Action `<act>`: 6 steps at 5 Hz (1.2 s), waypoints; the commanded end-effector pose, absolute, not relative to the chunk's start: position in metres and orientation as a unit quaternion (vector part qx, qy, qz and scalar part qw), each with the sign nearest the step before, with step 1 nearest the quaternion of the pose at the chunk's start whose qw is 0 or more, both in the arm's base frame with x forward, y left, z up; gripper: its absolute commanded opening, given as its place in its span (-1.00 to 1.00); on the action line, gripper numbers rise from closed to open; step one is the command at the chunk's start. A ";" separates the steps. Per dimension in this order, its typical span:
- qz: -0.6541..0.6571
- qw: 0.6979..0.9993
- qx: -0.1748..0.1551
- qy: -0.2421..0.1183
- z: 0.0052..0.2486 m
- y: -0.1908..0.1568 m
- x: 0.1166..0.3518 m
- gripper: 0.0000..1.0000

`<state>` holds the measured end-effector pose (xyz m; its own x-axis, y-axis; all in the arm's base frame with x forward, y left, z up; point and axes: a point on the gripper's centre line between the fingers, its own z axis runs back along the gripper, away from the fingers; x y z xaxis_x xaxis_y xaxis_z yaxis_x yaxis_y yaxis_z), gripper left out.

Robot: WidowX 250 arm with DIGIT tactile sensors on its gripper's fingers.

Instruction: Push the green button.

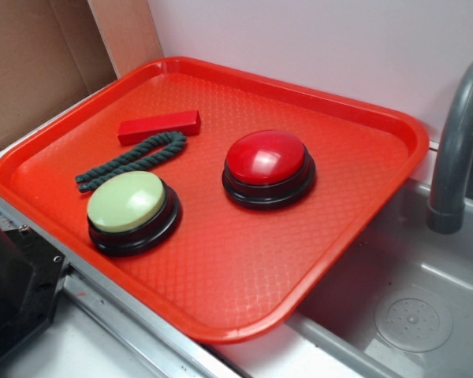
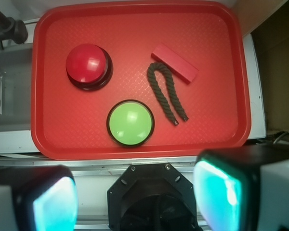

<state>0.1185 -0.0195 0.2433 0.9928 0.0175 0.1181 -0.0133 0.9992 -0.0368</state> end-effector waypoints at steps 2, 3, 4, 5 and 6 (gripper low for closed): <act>-0.007 1.000 -0.024 0.010 0.193 0.007 0.144 1.00; -0.032 0.999 -0.010 0.018 0.149 0.023 0.175 1.00; -0.052 0.998 0.016 0.032 0.110 0.018 0.189 1.00; -0.066 0.997 0.019 0.033 0.087 -0.010 0.182 1.00; -0.064 0.997 0.012 0.030 0.085 -0.028 0.167 1.00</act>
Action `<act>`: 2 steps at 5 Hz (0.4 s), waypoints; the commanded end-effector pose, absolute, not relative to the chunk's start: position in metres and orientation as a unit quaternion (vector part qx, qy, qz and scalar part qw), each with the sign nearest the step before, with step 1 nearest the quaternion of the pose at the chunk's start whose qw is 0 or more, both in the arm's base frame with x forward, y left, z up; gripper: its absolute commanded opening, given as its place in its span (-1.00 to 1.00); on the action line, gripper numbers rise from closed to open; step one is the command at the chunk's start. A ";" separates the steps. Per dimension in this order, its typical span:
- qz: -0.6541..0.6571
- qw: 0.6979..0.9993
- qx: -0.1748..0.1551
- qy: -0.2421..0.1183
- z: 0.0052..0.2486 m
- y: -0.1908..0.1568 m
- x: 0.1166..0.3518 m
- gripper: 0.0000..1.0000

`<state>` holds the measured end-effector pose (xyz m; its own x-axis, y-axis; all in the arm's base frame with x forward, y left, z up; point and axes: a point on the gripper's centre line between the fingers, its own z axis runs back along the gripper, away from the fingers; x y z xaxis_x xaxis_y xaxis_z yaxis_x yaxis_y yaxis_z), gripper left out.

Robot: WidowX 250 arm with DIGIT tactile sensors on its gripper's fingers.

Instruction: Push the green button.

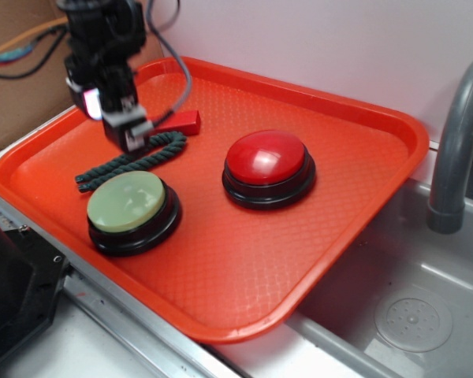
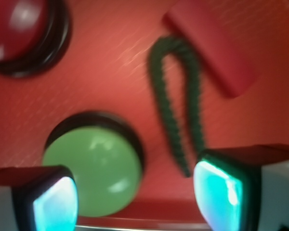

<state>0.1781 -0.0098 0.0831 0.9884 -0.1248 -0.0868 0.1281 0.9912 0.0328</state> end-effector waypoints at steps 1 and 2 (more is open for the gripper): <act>-0.054 0.998 0.028 0.028 0.067 -0.014 0.151 1.00; -0.055 0.998 0.017 0.020 0.052 -0.003 0.152 1.00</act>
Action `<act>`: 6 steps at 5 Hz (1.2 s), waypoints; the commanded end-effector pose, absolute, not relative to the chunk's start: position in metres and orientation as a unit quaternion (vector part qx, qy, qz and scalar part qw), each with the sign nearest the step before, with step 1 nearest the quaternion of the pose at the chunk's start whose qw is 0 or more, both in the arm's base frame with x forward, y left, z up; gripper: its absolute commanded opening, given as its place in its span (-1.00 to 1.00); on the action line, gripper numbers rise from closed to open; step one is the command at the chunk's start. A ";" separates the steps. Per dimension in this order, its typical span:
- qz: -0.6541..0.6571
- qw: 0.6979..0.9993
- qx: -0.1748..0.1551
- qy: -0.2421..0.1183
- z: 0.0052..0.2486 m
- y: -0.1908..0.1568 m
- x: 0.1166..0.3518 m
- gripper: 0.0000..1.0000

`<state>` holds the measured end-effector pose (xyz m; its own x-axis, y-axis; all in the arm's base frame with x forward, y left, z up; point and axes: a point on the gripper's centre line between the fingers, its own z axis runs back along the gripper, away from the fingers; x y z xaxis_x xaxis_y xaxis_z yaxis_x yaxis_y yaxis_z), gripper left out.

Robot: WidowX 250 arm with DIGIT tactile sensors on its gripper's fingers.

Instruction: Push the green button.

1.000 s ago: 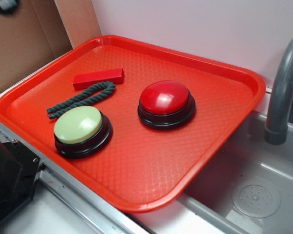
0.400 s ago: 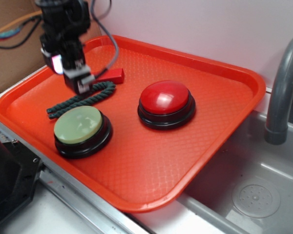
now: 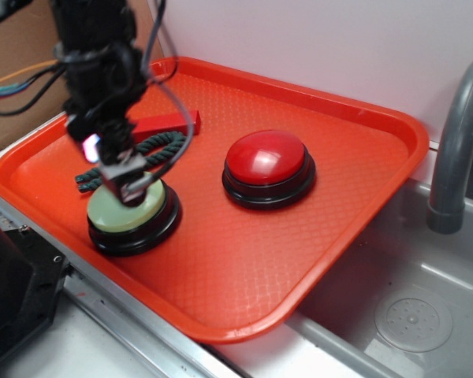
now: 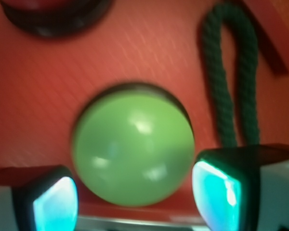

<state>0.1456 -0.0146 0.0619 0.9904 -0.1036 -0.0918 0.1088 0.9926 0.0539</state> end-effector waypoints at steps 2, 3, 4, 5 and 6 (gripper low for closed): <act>-0.071 0.997 0.002 0.025 0.048 -0.015 0.161 1.00; -0.073 0.997 0.005 0.007 0.079 -0.017 0.161 1.00; -0.072 0.997 0.025 -0.011 0.115 -0.016 0.158 1.00; -0.061 0.998 0.014 -0.002 0.130 -0.012 0.156 1.00; -0.046 0.998 0.027 -0.019 0.140 -0.006 0.153 1.00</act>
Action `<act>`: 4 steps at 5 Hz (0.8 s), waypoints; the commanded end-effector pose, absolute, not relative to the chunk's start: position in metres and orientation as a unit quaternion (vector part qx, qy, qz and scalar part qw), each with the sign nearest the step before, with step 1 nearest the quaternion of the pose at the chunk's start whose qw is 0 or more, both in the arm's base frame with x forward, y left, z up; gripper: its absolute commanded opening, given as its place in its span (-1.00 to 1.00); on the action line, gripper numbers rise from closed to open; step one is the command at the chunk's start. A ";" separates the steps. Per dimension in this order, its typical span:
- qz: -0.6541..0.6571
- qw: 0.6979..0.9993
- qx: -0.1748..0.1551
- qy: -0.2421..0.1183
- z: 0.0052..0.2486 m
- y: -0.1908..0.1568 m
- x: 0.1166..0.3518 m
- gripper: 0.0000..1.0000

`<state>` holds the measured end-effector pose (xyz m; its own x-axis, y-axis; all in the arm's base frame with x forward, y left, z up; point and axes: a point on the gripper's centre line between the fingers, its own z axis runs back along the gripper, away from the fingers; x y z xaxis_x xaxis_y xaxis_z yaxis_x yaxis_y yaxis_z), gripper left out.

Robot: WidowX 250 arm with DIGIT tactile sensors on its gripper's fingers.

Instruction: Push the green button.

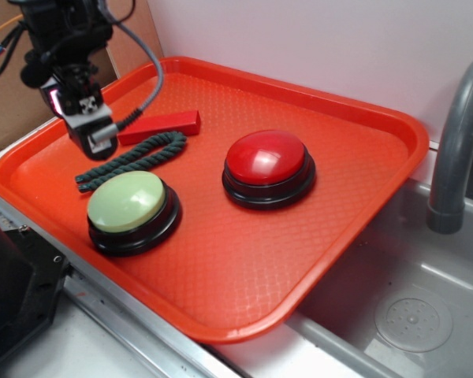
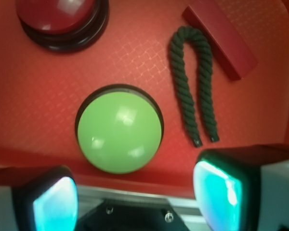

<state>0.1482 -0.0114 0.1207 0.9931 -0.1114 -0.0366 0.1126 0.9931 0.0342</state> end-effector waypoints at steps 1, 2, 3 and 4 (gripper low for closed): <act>-0.029 0.999 0.017 -0.023 0.149 0.001 0.151 1.00; -0.021 1.000 0.006 -0.010 0.156 0.005 0.150 1.00; -0.004 1.000 -0.007 -0.011 0.165 0.007 0.148 1.00; -0.003 1.000 -0.003 -0.015 0.174 0.008 0.149 1.00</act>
<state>0.1418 0.0075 0.1635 0.9999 0.0066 -0.0104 -0.0066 1.0000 -0.0067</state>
